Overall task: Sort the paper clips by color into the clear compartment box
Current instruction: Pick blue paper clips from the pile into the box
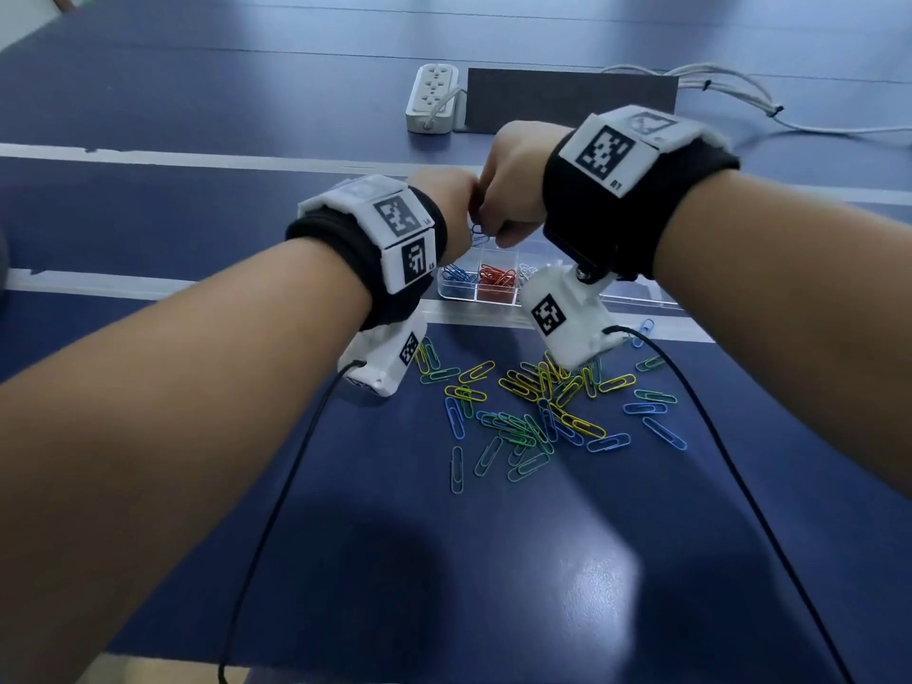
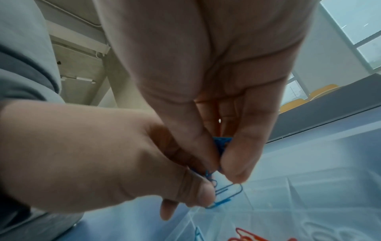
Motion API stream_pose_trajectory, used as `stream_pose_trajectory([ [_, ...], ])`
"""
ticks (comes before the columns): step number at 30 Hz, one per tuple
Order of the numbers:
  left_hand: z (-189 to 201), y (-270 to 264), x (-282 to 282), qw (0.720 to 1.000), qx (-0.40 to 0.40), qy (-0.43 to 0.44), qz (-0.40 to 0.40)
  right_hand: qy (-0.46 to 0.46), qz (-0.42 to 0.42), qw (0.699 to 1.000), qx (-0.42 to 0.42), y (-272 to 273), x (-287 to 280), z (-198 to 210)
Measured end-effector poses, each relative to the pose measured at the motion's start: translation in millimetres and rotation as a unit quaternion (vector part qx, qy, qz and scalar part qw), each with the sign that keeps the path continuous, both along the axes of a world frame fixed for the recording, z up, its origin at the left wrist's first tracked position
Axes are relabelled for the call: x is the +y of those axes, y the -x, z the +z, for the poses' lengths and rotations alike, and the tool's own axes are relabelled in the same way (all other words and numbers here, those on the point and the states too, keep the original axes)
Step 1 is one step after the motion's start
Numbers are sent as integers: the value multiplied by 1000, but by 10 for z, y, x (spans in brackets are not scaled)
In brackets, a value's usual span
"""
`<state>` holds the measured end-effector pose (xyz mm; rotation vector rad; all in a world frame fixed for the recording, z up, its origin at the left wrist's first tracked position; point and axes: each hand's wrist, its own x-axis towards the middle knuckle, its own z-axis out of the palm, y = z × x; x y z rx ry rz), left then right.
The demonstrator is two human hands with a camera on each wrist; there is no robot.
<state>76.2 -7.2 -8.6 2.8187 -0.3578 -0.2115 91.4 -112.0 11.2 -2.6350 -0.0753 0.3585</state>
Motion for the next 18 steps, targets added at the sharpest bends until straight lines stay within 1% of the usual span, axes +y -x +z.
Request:
stream_pose_trajectory([
  [2, 12, -4, 7, 1000, 9, 14, 13, 25, 6, 1000, 1, -53, 35, -15],
  [6, 55, 5, 35, 996, 19, 71, 41, 33, 11, 999, 2, -114, 100, -36],
  [12, 97, 25, 93, 989, 49, 122, 64, 20, -2, 1000, -3, -143, 153, -49],
  [18, 99, 72, 194, 982, 49, 153, 96, 7, -10, 1000, -4, -104, 147, -49],
])
